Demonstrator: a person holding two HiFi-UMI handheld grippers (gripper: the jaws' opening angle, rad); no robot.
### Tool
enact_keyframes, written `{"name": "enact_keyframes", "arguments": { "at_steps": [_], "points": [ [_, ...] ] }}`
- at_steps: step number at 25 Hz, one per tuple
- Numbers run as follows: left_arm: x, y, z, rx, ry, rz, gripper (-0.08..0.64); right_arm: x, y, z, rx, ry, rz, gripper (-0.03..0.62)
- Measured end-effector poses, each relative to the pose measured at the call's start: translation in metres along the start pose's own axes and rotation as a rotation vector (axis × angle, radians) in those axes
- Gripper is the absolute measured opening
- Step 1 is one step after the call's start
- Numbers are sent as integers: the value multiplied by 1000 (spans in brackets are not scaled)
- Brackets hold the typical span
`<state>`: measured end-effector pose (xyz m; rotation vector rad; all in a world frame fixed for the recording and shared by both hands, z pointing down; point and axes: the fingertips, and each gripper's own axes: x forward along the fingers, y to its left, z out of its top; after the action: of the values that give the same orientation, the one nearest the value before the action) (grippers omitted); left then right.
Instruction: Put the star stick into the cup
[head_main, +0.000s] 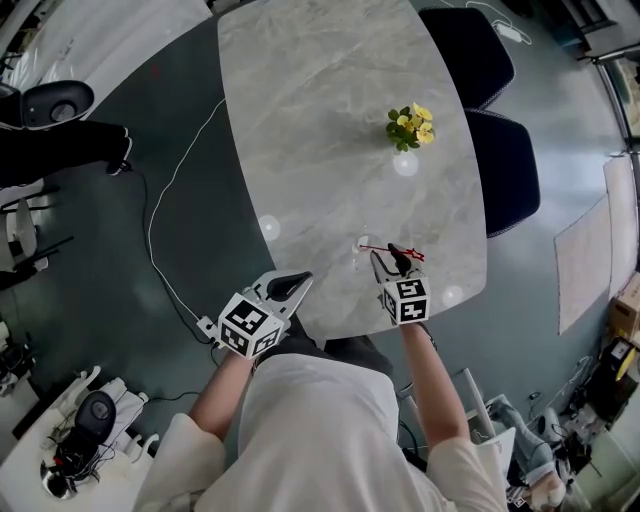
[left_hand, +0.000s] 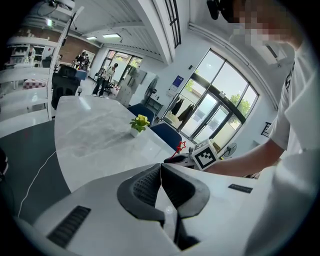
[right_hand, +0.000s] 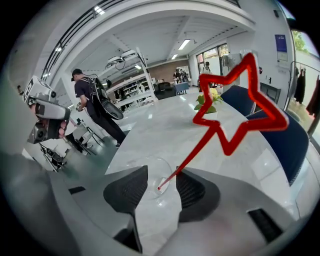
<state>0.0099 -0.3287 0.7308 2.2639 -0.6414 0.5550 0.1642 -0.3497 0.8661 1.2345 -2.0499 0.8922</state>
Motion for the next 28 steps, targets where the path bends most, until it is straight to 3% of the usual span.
{"name": "enact_keyframes", "arguments": {
  "at_steps": [5, 11, 22, 28],
  "points": [
    [-8, -5, -8, -14, 9, 0, 21, 3, 7, -11, 8, 32, 7, 210],
    [-16, -18, -18, -3, 19, -28, 21, -5, 7, -27, 84, 53, -7, 229],
    [-37, -36, -32, 37, 33, -56, 21, -28, 11, -51, 172, 29, -54, 229],
    [-61, -51, -32, 70, 28, -67, 21, -63, 34, -39, 175, -32, -75, 225]
  ]
}}
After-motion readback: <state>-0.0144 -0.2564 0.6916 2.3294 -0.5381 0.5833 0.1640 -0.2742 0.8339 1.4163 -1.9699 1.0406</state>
